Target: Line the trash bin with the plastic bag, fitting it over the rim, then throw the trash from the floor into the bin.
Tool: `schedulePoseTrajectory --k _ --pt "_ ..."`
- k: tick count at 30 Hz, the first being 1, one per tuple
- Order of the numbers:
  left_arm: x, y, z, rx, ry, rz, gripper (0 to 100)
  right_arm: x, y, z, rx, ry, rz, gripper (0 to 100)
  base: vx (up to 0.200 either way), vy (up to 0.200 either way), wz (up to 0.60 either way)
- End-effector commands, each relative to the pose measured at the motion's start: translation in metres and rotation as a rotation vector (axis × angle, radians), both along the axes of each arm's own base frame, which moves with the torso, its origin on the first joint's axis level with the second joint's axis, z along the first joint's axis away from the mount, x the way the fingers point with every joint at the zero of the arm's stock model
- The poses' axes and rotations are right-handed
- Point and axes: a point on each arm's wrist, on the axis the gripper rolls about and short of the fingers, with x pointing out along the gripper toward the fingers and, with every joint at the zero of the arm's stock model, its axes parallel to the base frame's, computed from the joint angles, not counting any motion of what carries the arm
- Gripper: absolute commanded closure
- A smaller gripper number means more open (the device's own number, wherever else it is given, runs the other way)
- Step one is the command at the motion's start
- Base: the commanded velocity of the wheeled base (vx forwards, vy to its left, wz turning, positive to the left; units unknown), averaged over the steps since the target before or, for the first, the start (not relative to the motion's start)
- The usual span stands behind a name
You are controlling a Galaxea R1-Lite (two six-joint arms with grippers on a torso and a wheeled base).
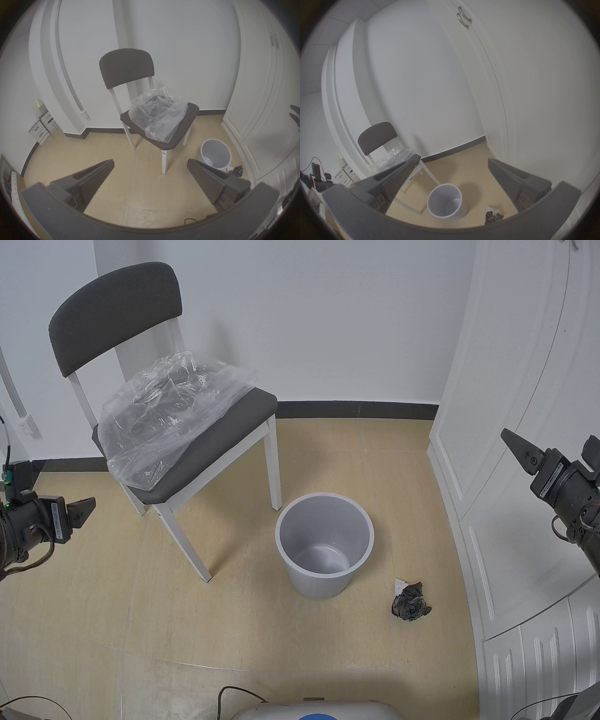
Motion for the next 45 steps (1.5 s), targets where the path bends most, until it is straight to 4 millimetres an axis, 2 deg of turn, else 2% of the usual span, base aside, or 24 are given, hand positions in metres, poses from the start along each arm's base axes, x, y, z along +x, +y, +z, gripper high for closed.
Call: schedulePoseTrajectory --k 1,7,13,26,36,45 --pt "0.021 -0.005 -0.003 0.003 0.031 -0.016 0 0.0 0.0 0.001 0.0 -0.003 -0.001 0 0.0 0.0 0.0" --pt "0.044 -0.017 0.002 0.036 0.037 -0.001 0 -0.001 -0.001 0.001 -0.001 -0.004 -0.019 0 0.0 0.0 0.0" --pt "0.085 -0.031 -0.011 0.162 0.102 0.045 0 0.0 -0.001 0.0 -0.009 0.0 -0.025 0 0.0 0.0 0.0" --pt "0.16 -0.043 -0.028 0.221 0.138 0.151 0 0.001 -0.003 0.0 -0.037 -0.001 -0.043 0 0.0 0.0 0.0" --pt "0.182 -0.043 -0.038 0.231 0.153 0.176 0 0.003 -0.007 0.0 -0.035 -0.002 -0.063 0 0.0 0.0 0.0" --pt "0.197 -0.025 -0.048 0.239 0.175 0.244 0 0.003 -0.008 0.0 -0.032 -0.003 -0.063 0 0.0 0.0 0.0"
